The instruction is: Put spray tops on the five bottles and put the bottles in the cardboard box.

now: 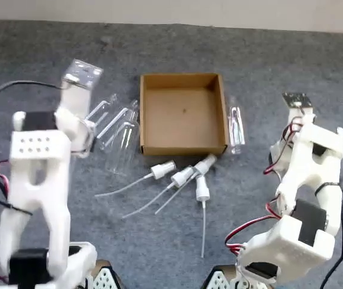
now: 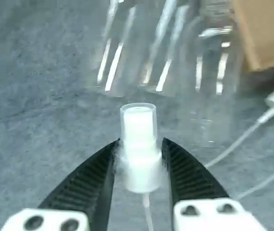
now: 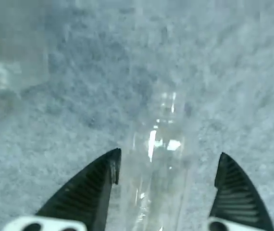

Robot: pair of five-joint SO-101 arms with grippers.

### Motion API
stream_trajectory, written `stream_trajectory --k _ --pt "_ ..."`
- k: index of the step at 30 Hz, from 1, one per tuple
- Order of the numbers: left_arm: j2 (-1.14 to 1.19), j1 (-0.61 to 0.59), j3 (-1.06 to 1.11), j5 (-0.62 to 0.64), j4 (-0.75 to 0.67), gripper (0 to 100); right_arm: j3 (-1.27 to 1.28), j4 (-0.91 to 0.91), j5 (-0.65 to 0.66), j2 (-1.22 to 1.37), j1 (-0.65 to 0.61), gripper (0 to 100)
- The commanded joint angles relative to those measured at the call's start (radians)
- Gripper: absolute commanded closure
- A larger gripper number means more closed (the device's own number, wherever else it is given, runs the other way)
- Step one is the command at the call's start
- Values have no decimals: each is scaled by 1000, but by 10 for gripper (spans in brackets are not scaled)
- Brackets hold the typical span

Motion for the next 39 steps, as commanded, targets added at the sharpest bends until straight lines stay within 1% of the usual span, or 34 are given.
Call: stream_trajectory --k 1,5,7,12,16,21,24,27,30,34,36,38,39 --pt "-130 88 70 64 6 998 -110 54 -14 19 -31 738" --pt "-173 105 125 71 6 998 -213 67 -12 150 -2 739" --pt "-179 107 134 71 5 998 -245 74 -12 203 4 757" --pt "-179 108 139 71 -9 998 -297 159 -14 228 -1 897" --pt "-180 107 139 71 -14 997 -308 213 -14 214 -1 958" --pt "-179 111 139 71 -20 997 -308 214 -14 211 7 978" --pt "-179 111 140 71 -15 997 -317 206 -6 211 44 994" --pt "-185 111 159 72 -15 997 -386 214 66 216 85 995" --pt "-185 111 197 72 -23 996 -455 214 97 219 110 995" --pt "-185 111 246 72 -75 996 -515 214 150 219 108 995" --pt "-185 113 263 72 -80 996 -516 214 170 219 97 995" --pt "-186 113 263 74 -80 997 -512 216 164 213 77 995" --pt "-186 113 257 89 -80 997 -516 216 141 209 67 995"
